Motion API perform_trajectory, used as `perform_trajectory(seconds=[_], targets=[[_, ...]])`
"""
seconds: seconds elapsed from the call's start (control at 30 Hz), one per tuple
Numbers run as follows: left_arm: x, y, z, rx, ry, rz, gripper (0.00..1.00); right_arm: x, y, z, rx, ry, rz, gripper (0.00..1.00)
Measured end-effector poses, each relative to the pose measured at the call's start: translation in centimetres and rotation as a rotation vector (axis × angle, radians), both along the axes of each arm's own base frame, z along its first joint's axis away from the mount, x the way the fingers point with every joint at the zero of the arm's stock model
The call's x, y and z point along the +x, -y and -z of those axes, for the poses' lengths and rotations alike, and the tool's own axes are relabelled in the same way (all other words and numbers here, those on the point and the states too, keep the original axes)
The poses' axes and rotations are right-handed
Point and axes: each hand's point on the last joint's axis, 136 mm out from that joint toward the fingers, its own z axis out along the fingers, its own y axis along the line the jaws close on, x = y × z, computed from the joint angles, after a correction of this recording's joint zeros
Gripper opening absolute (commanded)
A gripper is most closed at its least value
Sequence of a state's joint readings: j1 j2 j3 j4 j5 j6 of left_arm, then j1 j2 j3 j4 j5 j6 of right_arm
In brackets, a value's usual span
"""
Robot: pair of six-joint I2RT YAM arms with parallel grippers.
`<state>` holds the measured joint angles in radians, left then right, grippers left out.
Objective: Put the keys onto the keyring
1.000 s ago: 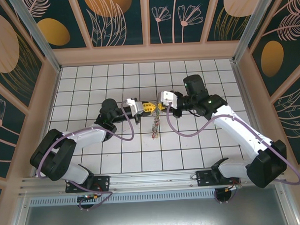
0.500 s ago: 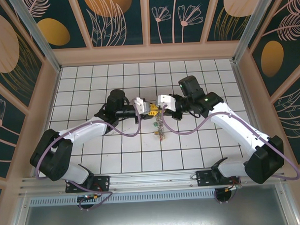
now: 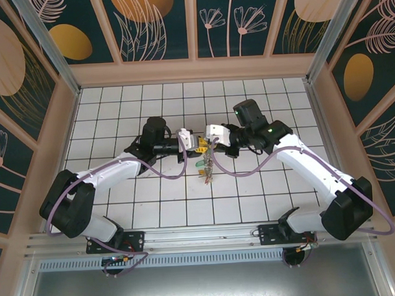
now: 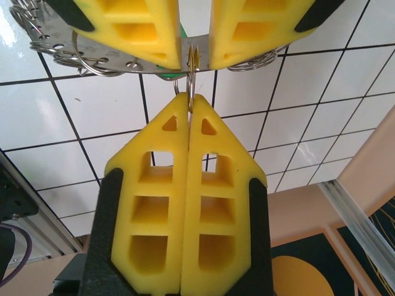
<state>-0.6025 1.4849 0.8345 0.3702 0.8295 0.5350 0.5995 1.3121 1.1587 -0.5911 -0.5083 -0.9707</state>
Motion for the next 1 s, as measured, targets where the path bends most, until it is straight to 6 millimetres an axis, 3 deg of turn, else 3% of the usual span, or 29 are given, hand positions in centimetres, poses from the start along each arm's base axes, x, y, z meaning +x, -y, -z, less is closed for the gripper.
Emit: perform_trajectory(seconds=[0.07, 0.23, 0.4, 0.53, 0.6, 0.8, 1.0], targets=[[0.0, 0.0, 0.0, -0.001, -0.005, -0.001, 0.18, 0.0, 0.0, 0.0, -0.001, 0.0, 0.001, 0.0], [-0.1, 0.0, 0.0, -0.002, -0.01, 0.003, 0.0, 0.1, 0.1, 0.1, -0.007, 0.004, 0.007, 0.0], [-0.1, 0.0, 0.0, -0.002, -0.011, 0.003, 0.0, 0.1, 0.1, 0.1, -0.006, 0.003, 0.008, 0.01], [-0.3, 0.1, -0.6, -0.05, -0.021, 0.011, 0.0, 0.2, 0.2, -0.6, 0.041, -0.01, 0.009, 0.23], [-0.7, 0.2, -1.0, -0.09, -0.039, 0.019, 0.0, 0.2, 0.5, -1.4, 0.094, -0.014, 0.012, 0.27], [-1.4, 0.3, -1.5, -0.204, -0.118, 0.047, 0.0, 0.3, 2.8, -4.1, 0.221, -0.005, 0.044, 0.31], [-1.8, 0.5, -2.9, -0.278, -0.143, 0.081, 0.0, -0.9, 2.7, -4.3, 0.279, -0.066, 0.005, 0.31]])
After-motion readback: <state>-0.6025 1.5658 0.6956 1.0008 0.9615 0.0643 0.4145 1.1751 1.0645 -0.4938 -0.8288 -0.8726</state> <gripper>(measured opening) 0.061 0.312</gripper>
